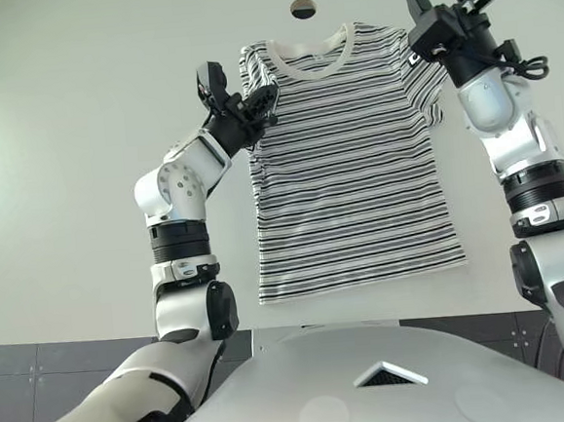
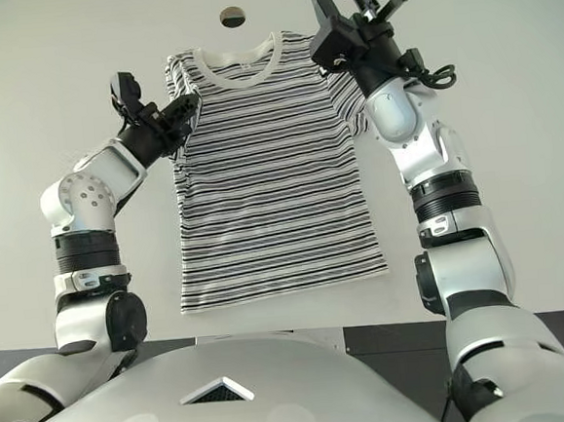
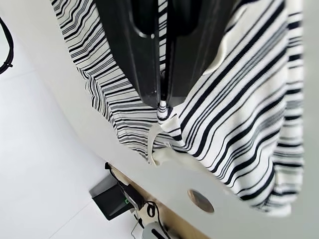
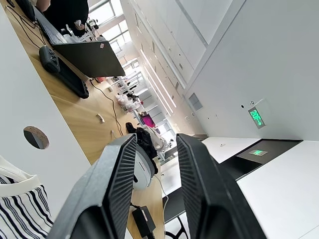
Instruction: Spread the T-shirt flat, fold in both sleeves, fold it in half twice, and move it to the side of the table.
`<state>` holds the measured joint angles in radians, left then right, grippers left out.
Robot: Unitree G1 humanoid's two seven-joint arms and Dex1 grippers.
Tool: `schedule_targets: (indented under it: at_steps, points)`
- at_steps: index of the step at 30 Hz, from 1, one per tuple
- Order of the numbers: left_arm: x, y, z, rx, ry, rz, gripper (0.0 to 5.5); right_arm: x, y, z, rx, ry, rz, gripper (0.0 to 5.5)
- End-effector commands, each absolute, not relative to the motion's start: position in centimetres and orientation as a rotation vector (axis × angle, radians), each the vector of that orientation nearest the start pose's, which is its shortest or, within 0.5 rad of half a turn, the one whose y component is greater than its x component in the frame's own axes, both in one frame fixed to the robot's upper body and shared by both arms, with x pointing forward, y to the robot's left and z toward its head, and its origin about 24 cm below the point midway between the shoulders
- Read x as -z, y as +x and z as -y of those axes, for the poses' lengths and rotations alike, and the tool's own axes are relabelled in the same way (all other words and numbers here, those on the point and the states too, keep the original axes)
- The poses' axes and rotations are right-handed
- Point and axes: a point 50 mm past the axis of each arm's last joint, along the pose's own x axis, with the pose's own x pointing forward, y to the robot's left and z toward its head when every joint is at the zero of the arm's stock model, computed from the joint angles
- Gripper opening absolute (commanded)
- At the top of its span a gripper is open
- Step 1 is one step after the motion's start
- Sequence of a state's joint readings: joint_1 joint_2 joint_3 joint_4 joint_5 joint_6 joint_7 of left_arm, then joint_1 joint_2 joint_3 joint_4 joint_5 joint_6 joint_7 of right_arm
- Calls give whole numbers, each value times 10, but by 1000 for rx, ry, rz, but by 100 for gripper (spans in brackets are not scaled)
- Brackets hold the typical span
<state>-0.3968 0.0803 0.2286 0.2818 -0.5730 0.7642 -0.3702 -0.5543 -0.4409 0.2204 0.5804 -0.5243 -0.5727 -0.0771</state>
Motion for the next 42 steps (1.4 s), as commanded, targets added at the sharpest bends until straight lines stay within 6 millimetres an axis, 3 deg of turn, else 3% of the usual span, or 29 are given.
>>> schedule_targets:
  at_steps: [1, 7, 8, 12, 16, 22, 28, 31, 42]
  points:
    - [-40, 317, -134, 445, -674, -497, 12, -109, 336, 163, -328, -971, 508, 147]
    - [-33, 322, -128, 432, -696, -511, 12, -105, 339, 168, -321, -949, 474, 147]
    - [-33, 322, -127, 430, -708, -508, 35, -102, 341, 171, -320, -911, 440, 147]
    - [-35, 325, -126, 427, -769, -482, 89, -87, 350, 190, -301, -588, 258, 147]
    - [-40, 329, -122, 427, -834, -441, 148, -75, 358, 227, -298, -331, 29, 147]
    - [-62, 328, -117, 518, -926, -300, 240, -59, 354, 257, -307, -138, -198, 147]
    - [-107, 316, -134, 647, -977, 55, 240, -34, 345, 255, -326, 17, -383, 147]
    - [-119, 306, -139, 691, -938, 158, 240, -26, 343, 250, -337, 42, -435, 147]
    - [-121, 303, -147, 654, -908, 189, 240, -17, 341, 242, -326, 85, -491, 147]
